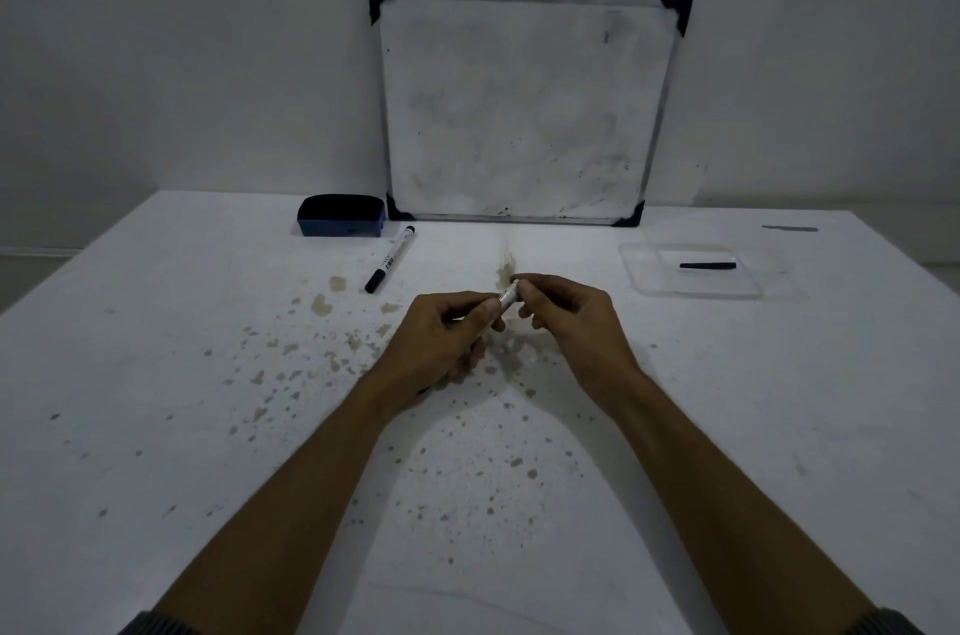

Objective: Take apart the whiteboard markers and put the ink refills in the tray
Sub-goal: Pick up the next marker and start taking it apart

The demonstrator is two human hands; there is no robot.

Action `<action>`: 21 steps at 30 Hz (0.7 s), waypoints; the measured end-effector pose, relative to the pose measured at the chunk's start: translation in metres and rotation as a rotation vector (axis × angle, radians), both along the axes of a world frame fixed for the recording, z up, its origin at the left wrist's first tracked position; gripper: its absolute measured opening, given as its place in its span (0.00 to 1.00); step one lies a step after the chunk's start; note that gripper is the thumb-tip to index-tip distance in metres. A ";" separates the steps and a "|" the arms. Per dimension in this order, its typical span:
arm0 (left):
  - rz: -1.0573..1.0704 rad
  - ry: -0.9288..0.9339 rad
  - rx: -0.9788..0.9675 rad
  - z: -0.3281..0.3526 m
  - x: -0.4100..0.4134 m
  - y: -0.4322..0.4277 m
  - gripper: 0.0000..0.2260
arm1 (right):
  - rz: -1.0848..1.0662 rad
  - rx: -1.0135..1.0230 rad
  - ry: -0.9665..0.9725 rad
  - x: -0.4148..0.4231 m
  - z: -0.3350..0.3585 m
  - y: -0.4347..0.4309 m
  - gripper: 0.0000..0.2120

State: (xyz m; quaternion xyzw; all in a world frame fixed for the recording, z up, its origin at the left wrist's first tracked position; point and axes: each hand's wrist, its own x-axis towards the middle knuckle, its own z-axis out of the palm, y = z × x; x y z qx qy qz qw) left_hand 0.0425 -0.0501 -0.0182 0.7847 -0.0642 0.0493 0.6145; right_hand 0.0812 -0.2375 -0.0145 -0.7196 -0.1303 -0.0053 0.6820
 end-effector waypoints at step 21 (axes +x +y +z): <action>-0.002 -0.015 0.065 -0.004 -0.008 -0.017 0.11 | -0.028 -0.234 0.077 0.003 0.018 -0.026 0.09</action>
